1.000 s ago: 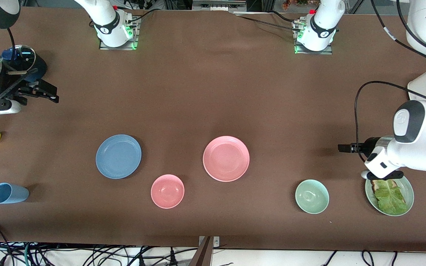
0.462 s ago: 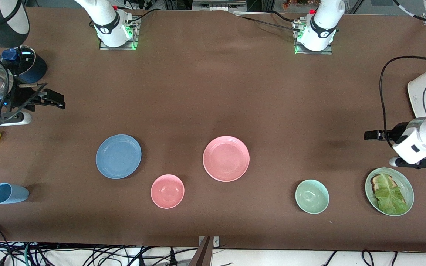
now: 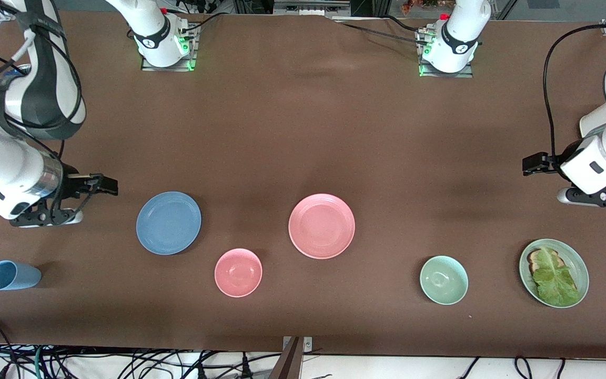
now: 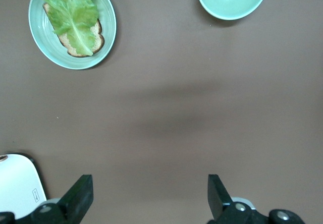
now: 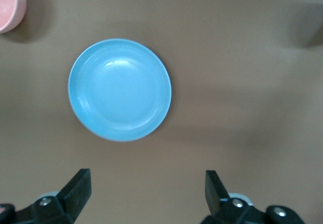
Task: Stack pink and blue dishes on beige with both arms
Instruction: 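Reach the right gripper down to the blue plate's rim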
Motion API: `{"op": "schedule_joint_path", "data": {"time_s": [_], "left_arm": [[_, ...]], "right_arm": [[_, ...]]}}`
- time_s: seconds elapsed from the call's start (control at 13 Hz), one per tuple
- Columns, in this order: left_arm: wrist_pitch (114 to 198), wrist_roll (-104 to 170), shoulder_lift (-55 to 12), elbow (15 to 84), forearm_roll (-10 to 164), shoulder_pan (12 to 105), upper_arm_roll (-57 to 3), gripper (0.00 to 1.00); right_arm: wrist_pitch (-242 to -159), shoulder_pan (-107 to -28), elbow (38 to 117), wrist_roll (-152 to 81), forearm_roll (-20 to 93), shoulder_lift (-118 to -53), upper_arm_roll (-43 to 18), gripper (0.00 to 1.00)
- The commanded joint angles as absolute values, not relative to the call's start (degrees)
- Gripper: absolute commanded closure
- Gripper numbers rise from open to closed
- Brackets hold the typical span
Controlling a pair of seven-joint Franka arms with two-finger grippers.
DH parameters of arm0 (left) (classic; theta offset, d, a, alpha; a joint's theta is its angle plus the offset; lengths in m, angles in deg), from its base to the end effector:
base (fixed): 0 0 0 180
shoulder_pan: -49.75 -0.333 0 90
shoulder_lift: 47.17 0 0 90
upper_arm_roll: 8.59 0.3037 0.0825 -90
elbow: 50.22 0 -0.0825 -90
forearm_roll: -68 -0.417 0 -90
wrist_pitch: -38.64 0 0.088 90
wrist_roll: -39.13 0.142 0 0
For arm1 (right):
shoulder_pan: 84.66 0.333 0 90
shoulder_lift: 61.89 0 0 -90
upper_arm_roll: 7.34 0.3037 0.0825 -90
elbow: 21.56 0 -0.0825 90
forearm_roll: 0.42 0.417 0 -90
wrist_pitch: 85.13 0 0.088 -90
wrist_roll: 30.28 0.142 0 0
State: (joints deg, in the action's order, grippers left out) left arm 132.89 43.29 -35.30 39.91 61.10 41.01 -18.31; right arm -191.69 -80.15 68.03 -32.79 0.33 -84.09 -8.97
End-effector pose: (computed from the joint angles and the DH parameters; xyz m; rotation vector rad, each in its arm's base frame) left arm 0.6364 0.0119 0.4568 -3.0498 0.1608 0.2055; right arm 0.6826 0.0375 0.3555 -3.1338 -0.1433 0.1430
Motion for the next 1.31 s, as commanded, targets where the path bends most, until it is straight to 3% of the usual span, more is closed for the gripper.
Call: {"op": "schedule_joint_path", "data": {"time_s": [0.0, 0.15, 0.62, 1.23], "left_arm": [[135.32, 44.05, -41.88, 45.75, 63.59, 42.19, -16.59, 0.0], [134.88, 44.05, -45.22, 48.21, 65.27, 44.9, -14.4, 0.0], [132.95, 43.96, -47.61, 46.55, 67.56, 46.23, -12.98, 0.0], [131.54, 44.32, -49.19, 45.76, 69.76, 46.15, -11.67, 0.0]], "right_arm": [[-198.83, -80.44, 70.98, -33.7, 0.46, -86.23, -8.93, 0.0], [-203.76, -80.44, 73.18, -33.62, 0.72, -87.37, -8.93, 0.0], [-213.09, -80.62, 72.66, -33.62, 0.9, -94.84, -8.84, 0.01], [-214.24, -80.79, 73.19, -37.29, 0.98, -97.4, -8.84, 0.15]]}}
